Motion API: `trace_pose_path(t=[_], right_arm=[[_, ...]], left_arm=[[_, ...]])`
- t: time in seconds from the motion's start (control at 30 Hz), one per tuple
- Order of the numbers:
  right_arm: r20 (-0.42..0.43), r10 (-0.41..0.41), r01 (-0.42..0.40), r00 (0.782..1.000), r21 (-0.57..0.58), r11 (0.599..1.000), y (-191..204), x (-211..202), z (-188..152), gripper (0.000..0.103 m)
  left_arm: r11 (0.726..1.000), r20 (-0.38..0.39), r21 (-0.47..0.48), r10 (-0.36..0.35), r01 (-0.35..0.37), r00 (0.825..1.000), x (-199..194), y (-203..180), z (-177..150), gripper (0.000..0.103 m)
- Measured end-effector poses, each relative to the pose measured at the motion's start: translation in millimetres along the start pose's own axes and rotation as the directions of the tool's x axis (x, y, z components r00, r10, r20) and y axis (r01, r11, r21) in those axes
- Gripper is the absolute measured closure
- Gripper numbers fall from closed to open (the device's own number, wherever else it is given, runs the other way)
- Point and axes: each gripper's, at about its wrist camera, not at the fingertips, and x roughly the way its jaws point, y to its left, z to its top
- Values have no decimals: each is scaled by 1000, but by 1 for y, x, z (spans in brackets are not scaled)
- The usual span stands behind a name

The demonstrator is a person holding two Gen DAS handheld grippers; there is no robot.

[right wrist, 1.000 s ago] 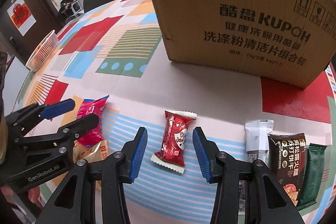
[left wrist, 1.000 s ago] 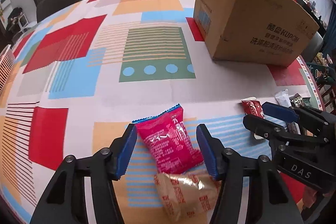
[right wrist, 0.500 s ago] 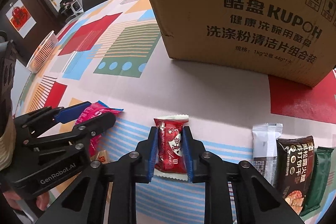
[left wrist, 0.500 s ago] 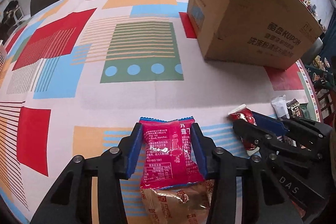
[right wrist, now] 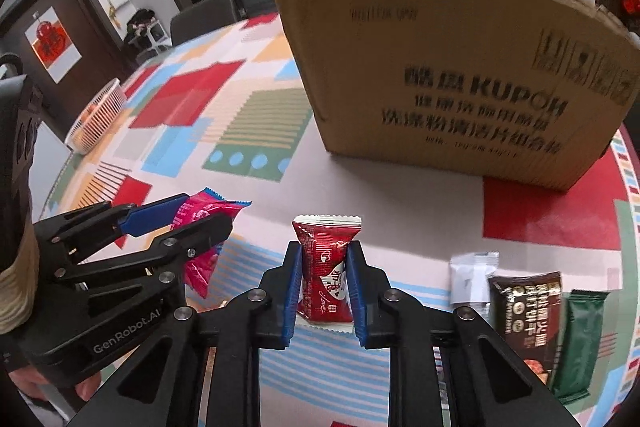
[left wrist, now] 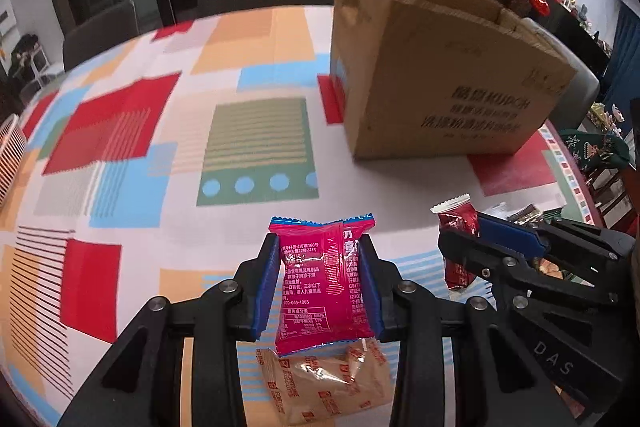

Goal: Organize snacks
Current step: 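Carry the pink pack and red candy over the box and open both grippers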

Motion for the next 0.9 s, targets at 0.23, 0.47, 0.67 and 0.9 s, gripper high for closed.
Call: trace_pose_path(t=[0.23,0.47,0.67,0.9], right_arm=[[76,-1,2,997,-7,1000,-3,-37,3,80],[155,8,-7,988,-4,1000,-11,-83,6,80],[228,16,-16,974,-1,1000,-18,-123,7,80],[293,26,-30,956,9,999,-27,-158,11,80]], left_arm=[[1000,85,23,0,-2,996,-36,-17,7,65],[1000,170,28,-17,13,985,-73,-35,16,65],[998,235,53,-32,20,971,-105,-56,22,65],[997,289,73,-45,25,956,-130,-75,33,65]])
